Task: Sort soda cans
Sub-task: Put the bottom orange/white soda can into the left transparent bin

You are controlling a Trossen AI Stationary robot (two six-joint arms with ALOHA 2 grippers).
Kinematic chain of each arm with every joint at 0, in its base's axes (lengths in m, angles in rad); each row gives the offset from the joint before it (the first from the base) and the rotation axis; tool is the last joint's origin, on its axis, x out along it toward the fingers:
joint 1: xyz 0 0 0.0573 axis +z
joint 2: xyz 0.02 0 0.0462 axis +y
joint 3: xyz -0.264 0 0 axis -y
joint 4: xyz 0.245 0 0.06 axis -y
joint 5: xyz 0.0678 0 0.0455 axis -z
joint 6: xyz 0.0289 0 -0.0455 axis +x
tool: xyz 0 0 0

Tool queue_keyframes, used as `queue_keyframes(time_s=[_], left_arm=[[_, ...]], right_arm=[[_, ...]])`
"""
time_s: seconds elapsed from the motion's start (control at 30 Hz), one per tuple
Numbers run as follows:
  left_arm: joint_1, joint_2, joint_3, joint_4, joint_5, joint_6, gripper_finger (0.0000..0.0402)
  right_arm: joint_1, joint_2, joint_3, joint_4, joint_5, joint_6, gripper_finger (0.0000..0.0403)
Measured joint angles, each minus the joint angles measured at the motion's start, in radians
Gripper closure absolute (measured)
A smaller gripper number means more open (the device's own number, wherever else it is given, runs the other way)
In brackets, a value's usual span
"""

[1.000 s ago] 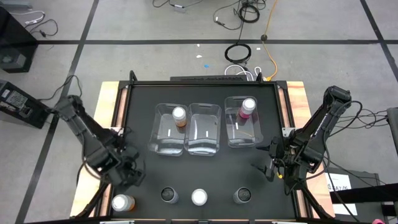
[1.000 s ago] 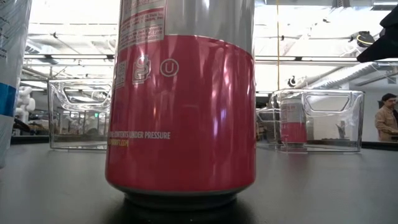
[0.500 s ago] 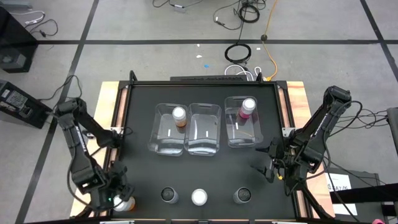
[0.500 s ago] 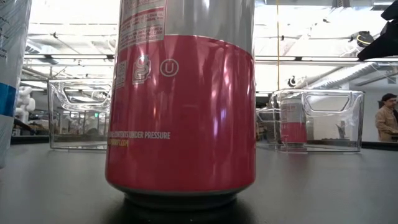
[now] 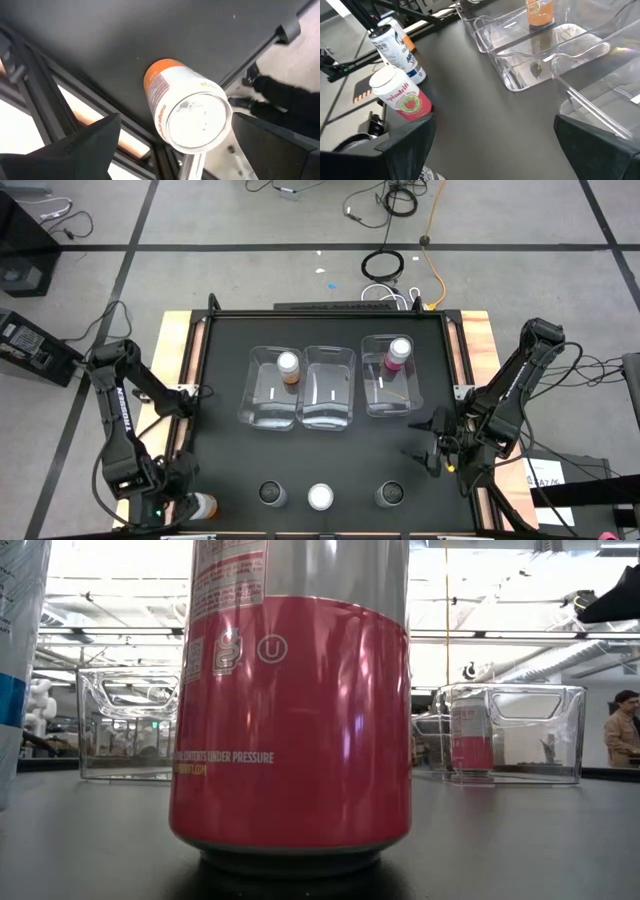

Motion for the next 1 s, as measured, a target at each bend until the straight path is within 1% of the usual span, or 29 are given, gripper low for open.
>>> queue_keyframes(time_s=[0.2,0.37,0.6,0.77,1.0], left_arm=[[0.000,0.000,0.000,0.026,-0.015,0.134,0.0013],[0.000,0.002,0.000,0.046,-0.032,0.216,0.0013],[0.000,0.018,0.000,0.048,-0.032,0.443,0.0013],[0.000,0.017,0.000,0.049,-0.031,0.394,0.0013],[0.001,0.017,0.000,0.049,-0.031,0.390,0.0013]], right_arm=[[0.000,0.000,0.000,0.051,0.000,0.000,0.0007],[0.000,0.000,0.000,0.101,0.000,0.001,0.0007],[0.000,0.000,0.000,0.164,0.000,0.000,0.0007],[0.000,0.000,0.000,0.177,0.000,0.000,0.0007],[0.000,0.031,0.000,0.206,0.000,0.000,0.0007]])
